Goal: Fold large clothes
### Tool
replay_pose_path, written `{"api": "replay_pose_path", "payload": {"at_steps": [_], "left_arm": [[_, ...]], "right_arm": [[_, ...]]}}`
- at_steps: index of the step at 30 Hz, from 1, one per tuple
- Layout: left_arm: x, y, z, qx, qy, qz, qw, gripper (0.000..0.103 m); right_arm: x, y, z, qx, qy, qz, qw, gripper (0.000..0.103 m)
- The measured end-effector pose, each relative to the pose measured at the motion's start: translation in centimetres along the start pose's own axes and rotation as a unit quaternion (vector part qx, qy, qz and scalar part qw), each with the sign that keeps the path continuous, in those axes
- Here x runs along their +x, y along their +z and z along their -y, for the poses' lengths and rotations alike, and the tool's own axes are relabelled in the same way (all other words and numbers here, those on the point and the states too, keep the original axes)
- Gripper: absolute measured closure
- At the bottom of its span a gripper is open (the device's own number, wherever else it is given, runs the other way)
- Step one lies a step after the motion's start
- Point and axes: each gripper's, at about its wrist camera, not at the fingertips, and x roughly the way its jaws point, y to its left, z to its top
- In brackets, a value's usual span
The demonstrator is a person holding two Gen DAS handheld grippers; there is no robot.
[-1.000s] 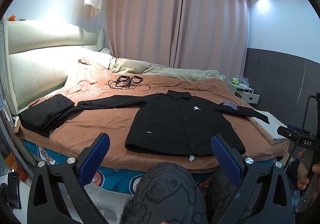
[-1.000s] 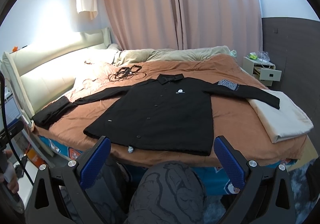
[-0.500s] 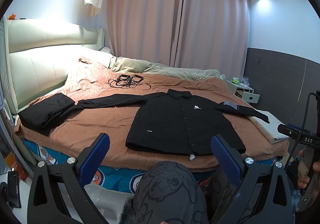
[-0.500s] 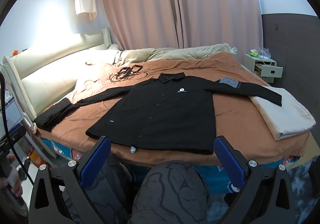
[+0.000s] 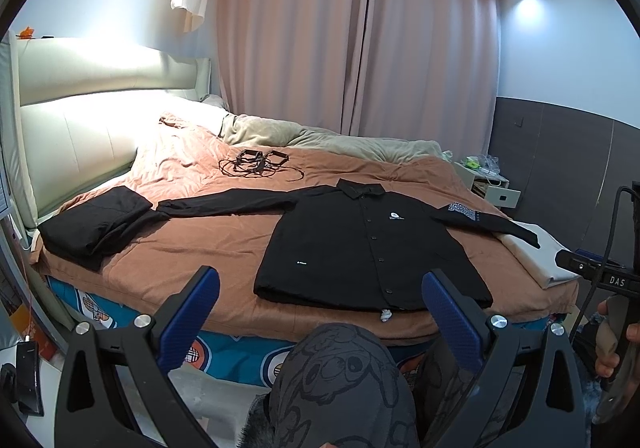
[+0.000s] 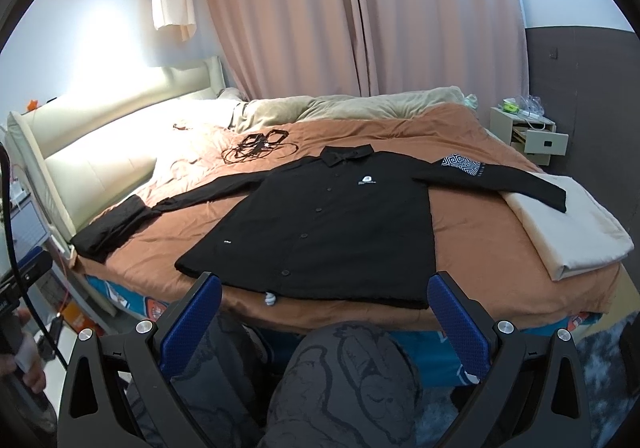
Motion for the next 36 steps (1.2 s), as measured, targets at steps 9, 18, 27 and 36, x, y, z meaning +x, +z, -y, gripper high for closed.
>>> {"api": "replay_pose_path", "payload": {"at_steps": [9, 18, 27, 36], "left_arm": [[1.0, 0.5, -0.3, 0.003, 0.000, -0.005, 1.0000, 0.000], [3.8, 1.1, -1.3, -0.013, 0.008, -0.017, 0.9997, 0.000], [7.1, 2.5, -2.9, -0.029, 0.017, -0.017, 0.9993, 0.000], [11.2, 3.8, -4.1, -0.022, 0.034, -0.028, 0.9988, 0.000]], "right_arm": [[0.9, 0.4, -0.1, 0.003, 0.007, -0.001, 1.000, 0.000], [3.7, 1.3, -0.2, 0.000, 0.015, -0.016, 1.000, 0.000], [7.4, 3.9, -0.1, -0.002, 0.018, -0.024, 1.000, 0.000], [12.1, 7.0, -1.1, 0.001, 0.030, -0.027, 0.999, 0.000]]}}
